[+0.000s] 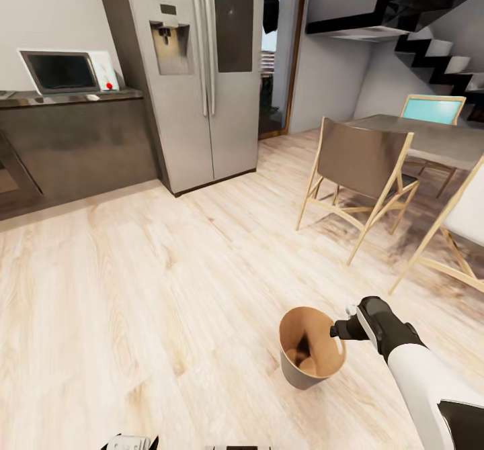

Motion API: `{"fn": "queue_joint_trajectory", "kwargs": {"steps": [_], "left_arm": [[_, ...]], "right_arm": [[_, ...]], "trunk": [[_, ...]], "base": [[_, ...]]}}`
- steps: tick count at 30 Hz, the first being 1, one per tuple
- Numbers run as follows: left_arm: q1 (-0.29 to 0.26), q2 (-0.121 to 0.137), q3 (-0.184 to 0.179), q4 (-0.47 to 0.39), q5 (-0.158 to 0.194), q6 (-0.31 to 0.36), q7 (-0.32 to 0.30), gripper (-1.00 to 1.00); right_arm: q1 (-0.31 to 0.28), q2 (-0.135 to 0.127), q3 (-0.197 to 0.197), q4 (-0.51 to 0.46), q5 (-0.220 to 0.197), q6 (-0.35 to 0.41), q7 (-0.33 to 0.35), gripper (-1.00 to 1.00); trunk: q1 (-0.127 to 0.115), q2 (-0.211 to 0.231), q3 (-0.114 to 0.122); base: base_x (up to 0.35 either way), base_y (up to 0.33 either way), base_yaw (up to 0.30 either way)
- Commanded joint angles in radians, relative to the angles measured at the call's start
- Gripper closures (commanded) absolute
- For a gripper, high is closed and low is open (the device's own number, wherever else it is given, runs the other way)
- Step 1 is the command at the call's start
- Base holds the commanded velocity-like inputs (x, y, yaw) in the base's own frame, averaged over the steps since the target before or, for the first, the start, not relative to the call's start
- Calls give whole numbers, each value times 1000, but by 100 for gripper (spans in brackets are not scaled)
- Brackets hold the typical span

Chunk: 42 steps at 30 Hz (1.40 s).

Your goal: Put the three can of soda from the living room inside the tash can in the kitchen.

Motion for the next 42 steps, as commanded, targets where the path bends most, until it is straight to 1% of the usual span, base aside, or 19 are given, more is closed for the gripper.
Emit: {"fn": "queue_joint_trajectory", "kwargs": {"steps": [1, 7, 23, 28, 32, 42], "left_arm": [[0, 0, 0, 0, 1, -1, 0, -100], [1, 0, -1, -1, 3, -4, 1, -100], [1, -1, 0, -1, 2, -5, 1, -100], [0, 0, 0, 0, -3, -4, 1, -100], [0, 0, -1, 0, -2, -5, 1, -100], [1, 0, 0, -1, 4, -5, 1, -100]], "right_arm": [[0, 0, 0, 0, 0, 0, 0, -100], [1, 0, 2, 0, 0, -1, 0, -100], [2, 0, 5, 0, -1, -20, 1, -100], [2, 1, 12, 0, -1, -21, 1, -100], [2, 1, 13, 0, -1, -21, 1, -100], [2, 0, 12, 0, -3, -29, 2, -100]], "trunk": [[0, 0, 0], [0, 0, 0], [0, 0, 0], [19, -35, -21], [21, -36, -42], [21, -36, -54]], "base": [[146, 54, 0], [153, 52, 0], [10, 3, 0], [0, 0, 0], [0, 0, 0], [0, 0, 0]]}}
